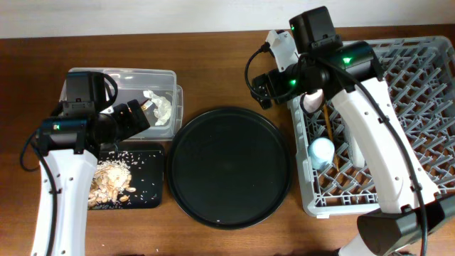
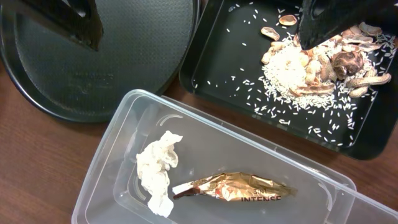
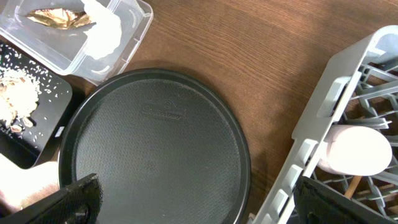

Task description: Sort waste into correct bins and load items into the dishwasher rack

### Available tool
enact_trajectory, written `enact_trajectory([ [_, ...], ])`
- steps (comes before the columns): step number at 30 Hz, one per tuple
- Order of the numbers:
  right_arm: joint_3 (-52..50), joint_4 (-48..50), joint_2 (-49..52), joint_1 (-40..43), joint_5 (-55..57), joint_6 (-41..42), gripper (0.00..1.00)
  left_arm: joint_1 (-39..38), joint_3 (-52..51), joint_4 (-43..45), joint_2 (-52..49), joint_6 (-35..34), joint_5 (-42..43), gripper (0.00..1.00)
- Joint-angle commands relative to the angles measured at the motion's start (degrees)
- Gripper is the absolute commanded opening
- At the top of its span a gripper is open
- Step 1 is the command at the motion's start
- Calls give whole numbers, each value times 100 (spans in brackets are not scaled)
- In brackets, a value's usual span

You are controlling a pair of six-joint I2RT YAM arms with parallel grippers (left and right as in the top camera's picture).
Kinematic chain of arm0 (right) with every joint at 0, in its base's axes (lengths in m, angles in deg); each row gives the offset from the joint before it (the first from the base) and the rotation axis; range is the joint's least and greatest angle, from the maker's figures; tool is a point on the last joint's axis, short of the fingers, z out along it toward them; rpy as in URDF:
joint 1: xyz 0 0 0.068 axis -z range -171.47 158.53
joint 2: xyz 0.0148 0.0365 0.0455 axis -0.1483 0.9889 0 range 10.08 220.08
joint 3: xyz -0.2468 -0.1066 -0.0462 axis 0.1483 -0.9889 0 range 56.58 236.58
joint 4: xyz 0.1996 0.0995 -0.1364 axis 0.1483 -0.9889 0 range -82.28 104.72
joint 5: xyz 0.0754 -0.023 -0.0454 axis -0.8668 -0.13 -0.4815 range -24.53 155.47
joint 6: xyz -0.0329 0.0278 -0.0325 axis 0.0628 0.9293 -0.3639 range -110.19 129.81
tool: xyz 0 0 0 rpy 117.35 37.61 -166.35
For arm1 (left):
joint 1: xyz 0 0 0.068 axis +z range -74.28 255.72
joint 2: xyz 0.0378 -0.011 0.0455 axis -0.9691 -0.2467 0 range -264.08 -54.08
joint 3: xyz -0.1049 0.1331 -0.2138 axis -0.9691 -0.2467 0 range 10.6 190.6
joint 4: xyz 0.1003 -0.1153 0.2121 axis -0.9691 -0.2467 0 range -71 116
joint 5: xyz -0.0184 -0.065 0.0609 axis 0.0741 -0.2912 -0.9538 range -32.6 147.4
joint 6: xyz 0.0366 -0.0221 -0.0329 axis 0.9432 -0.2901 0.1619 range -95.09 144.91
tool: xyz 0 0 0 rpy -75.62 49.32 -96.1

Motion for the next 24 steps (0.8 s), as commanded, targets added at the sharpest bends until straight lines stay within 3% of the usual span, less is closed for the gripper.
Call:
enact_trajectory([
  [1, 81, -4, -437, -109, 94, 48, 99, 24, 11, 9, 52, -33, -59, 99],
  [4, 81, -24, -1174, -127, 94, 48, 99, 24, 11, 9, 55, -31, -59, 99],
  [13, -144, -129, -5198, 105, 887, -15, 99, 24, 11, 9, 55, -33, -59, 99],
  [17, -1849, 22, -7289, 667, 890, -17, 99, 24, 11, 9, 55, -33, -59, 99],
  [19, -3508, 664, -8373, 981, 887, -15, 98, 24, 11, 9, 55, -33, -59, 99],
  [21, -4798, 1606, -8996, 1178, 885, -15, 99, 24, 11, 9, 55, -33, -59, 99],
  [24, -7495, 4736, -9674, 1556, 817, 50, 99, 24, 11, 9, 55, -33, -59, 99],
])
